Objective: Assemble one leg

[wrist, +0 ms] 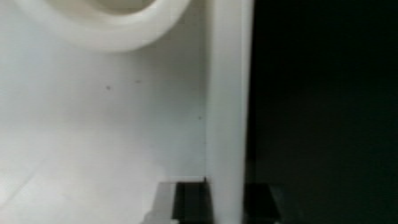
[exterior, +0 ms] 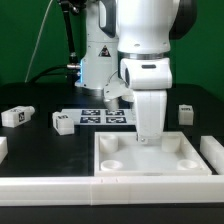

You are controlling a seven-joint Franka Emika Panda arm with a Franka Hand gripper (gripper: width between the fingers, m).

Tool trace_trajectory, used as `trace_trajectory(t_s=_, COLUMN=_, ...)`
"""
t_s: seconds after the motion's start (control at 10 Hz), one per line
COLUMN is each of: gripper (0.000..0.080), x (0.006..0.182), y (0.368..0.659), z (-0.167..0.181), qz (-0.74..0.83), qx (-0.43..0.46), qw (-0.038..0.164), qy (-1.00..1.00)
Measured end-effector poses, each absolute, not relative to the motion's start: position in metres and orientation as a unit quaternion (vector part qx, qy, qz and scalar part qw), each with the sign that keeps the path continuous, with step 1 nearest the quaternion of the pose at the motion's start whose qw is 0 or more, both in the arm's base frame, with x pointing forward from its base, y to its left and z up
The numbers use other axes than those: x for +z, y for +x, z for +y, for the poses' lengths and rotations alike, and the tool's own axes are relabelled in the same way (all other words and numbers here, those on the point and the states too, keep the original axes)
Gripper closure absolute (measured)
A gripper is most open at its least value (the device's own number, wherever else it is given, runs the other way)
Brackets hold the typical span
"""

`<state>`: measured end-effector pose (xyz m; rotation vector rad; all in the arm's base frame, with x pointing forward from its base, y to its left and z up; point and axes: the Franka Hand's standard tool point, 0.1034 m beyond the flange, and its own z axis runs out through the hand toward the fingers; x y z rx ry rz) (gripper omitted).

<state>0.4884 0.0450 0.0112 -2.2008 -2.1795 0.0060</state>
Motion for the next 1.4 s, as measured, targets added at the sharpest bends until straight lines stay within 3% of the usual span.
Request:
trace_trajectory(t_s=0.7, gripper=0.0736, x=0.012, y=0.49, z=0.073, qz=-0.696, qx=0.011, qw=0.032, qy=-0.717)
trace_trajectory(t_s=0.8, gripper=0.0662, x=0.011, y=0.49, z=0.072, qz=-0.696, qx=0.011, qw=0.032, qy=-0.717)
trace_trajectory(t_s=0.9, gripper=0.0662, x=0.011, y=0.49, z=0.072, qz=-0.696, qx=0.011, qw=0.032, qy=-0.717)
trace_trajectory(t_s=1.0, gripper=0.0527, x=0.011, y=0.49, z=0.072, qz=-0.696, qx=0.011, qw=0.032, qy=-0.718)
trace_trajectory(t_s=1.1, gripper=0.0342, x=0.011, y=0.49, z=0.072, qz=-0.695, qx=0.011, qw=0.032, qy=-0.718)
trace_trajectory(t_s=1.2, gripper=0.0221, x=0.011, y=0.49, z=0.071, qz=-0.695, qx=0.011, qw=0.032, qy=-0.718)
trace_trajectory(t_s=1.3, gripper=0.0221, x=0.011, y=0.49, z=0.071, qz=-0.695, qx=0.011, qw=0.032, qy=-0.718)
trace_trajectory(t_s=1.4, gripper=0.0161, x=0.011, y=0.49, z=0.071, qz=-0.695, qx=0.011, qw=0.032, qy=-0.718)
